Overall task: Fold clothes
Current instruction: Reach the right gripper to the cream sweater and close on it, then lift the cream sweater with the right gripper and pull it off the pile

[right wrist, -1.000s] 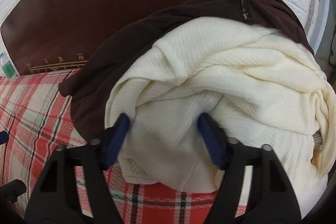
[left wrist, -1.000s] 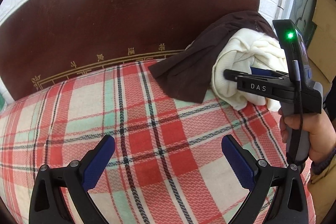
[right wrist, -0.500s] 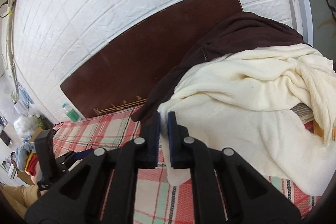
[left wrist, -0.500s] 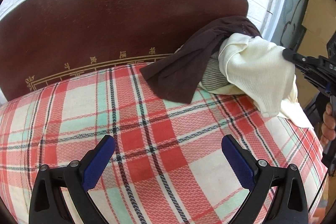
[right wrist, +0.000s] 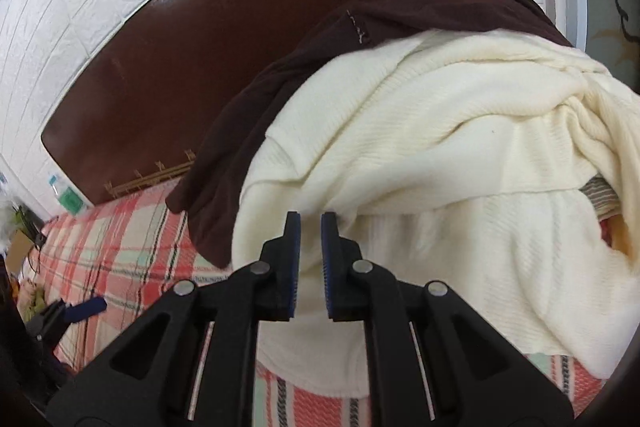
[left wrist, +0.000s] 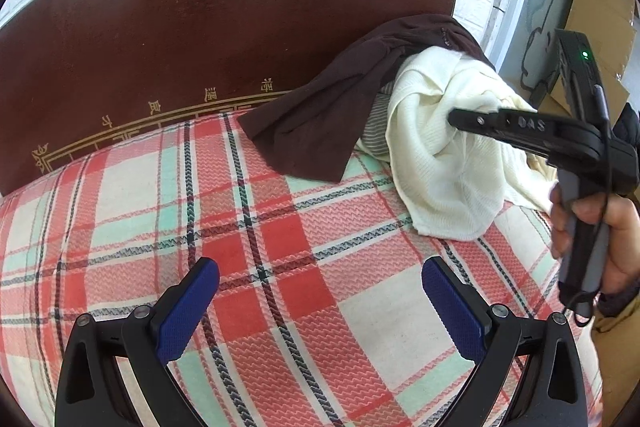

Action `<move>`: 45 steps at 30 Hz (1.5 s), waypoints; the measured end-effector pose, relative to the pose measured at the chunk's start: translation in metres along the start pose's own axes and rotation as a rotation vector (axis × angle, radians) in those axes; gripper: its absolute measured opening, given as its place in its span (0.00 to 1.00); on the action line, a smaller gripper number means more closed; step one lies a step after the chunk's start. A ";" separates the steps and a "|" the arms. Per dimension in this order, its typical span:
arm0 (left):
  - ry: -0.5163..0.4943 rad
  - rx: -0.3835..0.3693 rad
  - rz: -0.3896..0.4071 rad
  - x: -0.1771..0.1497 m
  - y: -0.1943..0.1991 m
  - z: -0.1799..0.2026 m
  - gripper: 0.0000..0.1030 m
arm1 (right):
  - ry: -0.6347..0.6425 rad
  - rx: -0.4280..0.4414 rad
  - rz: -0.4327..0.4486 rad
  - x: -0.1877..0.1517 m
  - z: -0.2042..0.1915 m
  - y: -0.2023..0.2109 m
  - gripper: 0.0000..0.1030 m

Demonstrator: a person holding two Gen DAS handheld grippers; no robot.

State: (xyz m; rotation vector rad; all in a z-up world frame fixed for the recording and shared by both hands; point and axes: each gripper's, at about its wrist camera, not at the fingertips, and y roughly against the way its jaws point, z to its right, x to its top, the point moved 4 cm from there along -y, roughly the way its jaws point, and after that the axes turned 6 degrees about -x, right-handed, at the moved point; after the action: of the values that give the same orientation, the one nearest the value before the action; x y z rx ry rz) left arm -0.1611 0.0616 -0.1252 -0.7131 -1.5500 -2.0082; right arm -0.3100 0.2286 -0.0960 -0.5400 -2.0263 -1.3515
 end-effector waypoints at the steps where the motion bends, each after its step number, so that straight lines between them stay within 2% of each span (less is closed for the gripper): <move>1: 0.005 0.001 0.001 0.000 0.001 -0.003 1.00 | -0.016 -0.002 0.008 -0.001 -0.001 -0.002 0.32; 2: 0.010 0.003 0.002 -0.001 0.001 -0.005 1.00 | -0.025 0.006 0.028 -0.003 -0.002 0.000 0.74; 3: 0.015 0.004 0.003 -0.001 0.002 -0.008 1.00 | -0.035 0.021 0.059 -0.005 -0.002 0.003 0.95; 4: 0.018 0.006 0.004 -0.001 0.002 -0.011 1.00 | -0.035 0.026 0.087 -0.006 -0.002 0.006 0.95; 7: 0.035 0.010 -0.003 -0.002 -0.002 -0.017 1.00 | 0.017 -0.021 0.115 -0.009 -0.002 0.013 0.89; 13: 0.031 -0.001 -0.034 -0.009 -0.010 -0.013 1.00 | -0.060 -0.059 0.071 0.007 0.000 -0.015 0.89; 14: 0.030 -0.003 -0.039 -0.010 -0.011 -0.012 1.00 | -0.072 -0.067 0.069 0.010 -0.001 -0.021 0.84; 15: 0.029 -0.005 -0.044 -0.011 -0.013 -0.011 1.00 | -0.081 -0.075 0.067 0.013 -0.001 -0.026 0.55; 16: 0.029 -0.005 -0.047 -0.012 -0.012 -0.011 1.00 | -0.085 -0.083 0.067 0.015 -0.001 -0.030 0.37; 17: 0.029 -0.005 -0.049 -0.012 -0.012 -0.012 1.00 | -0.096 -0.076 0.067 0.016 0.000 -0.031 0.23; 18: 0.028 -0.006 -0.051 -0.013 -0.010 -0.013 1.00 | -0.123 -0.036 0.067 0.016 0.004 -0.027 0.20; 20: 0.031 -0.008 -0.045 -0.013 -0.005 -0.017 1.00 | -0.172 0.048 0.075 0.018 0.011 -0.015 0.17; 23: 0.033 -0.010 -0.026 -0.012 0.003 -0.022 1.00 | -0.194 0.190 0.162 0.022 0.017 0.040 0.16; 26: 0.038 -0.047 -0.008 -0.010 0.013 -0.020 1.00 | -0.214 0.327 0.245 0.026 0.023 0.096 0.16; 29: 0.018 -0.121 0.006 -0.008 0.028 -0.007 1.00 | -0.202 0.416 0.300 0.028 0.014 0.150 0.15; 34: -0.073 -0.329 0.062 -0.009 0.076 0.033 1.00 | -0.159 0.488 0.357 0.035 -0.028 0.228 0.15; 37: -0.146 -0.420 0.132 -0.014 0.118 0.051 1.00 | -0.137 0.556 0.366 0.033 -0.055 0.260 0.15; 39: -0.175 -0.465 0.167 -0.016 0.142 0.057 1.00 | -0.121 0.606 0.366 0.030 -0.078 0.275 0.15; 41: -0.207 -0.475 0.194 -0.020 0.163 0.060 1.00 | -0.088 0.665 0.364 0.028 -0.106 0.291 0.15; 42: -0.221 -0.483 0.207 -0.023 0.175 0.060 1.00 | -0.061 0.730 0.369 0.026 -0.123 0.302 0.07; 43: -0.228 -0.496 0.219 -0.026 0.187 0.057 1.00 | -0.030 0.785 0.376 0.023 -0.141 0.314 0.07; 45: -0.222 -0.497 0.239 -0.032 0.206 0.048 1.00 | 0.054 0.833 0.402 0.019 -0.181 0.338 0.07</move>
State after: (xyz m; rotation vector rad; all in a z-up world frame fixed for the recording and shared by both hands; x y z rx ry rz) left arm 0.0047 0.0642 0.0097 -1.2846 -1.0073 -2.1989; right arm -0.0561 0.1929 0.1897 -0.4671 -2.0616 -0.2284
